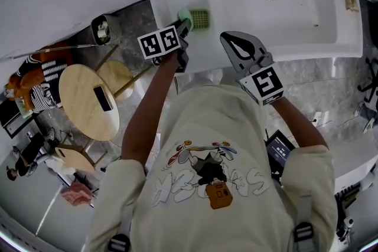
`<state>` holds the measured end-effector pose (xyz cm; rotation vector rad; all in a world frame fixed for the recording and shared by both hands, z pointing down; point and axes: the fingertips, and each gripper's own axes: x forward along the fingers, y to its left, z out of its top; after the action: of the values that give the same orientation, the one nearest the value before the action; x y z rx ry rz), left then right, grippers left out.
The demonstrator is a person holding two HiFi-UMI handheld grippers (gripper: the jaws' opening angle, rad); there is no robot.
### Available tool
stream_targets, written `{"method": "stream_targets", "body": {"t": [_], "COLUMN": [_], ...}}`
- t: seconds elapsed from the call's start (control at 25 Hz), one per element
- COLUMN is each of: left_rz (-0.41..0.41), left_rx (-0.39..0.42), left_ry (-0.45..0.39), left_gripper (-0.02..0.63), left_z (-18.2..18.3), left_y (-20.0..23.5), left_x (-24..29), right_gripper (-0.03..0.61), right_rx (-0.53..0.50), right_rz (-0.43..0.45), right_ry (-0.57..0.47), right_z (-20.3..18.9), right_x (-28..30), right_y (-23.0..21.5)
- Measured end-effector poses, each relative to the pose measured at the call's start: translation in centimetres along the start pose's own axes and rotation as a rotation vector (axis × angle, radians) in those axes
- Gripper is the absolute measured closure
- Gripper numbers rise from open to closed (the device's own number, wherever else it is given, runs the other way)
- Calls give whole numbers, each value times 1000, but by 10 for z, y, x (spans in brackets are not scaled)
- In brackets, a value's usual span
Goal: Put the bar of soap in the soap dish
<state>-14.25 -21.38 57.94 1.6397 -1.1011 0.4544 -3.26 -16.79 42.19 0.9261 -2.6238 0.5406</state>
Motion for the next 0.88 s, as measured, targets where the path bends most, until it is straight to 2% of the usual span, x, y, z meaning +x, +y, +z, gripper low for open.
{"method": "stream_targets", "body": {"t": [0.12, 0.28, 0.48, 0.88], "left_rz": [-17, 15, -14, 22], "left_rx": [-6, 29, 21, 29], "left_ry": [12, 28, -13, -41], "left_gripper": [508, 508, 506, 506], "left_z": [-1, -1, 7, 11], "left_y": [0, 3, 0, 11], "left_x": [2, 2, -4, -11], "right_gripper": [571, 571, 571, 571], "right_rx": [2, -1, 0, -3], "right_rz": [1, -5, -7, -7], "right_ry": [-1, 3, 4, -2], "right_z": [2, -2, -4, -4], "right_x": [1, 1, 0, 1], "right_y": [1, -1, -2, 0]}}
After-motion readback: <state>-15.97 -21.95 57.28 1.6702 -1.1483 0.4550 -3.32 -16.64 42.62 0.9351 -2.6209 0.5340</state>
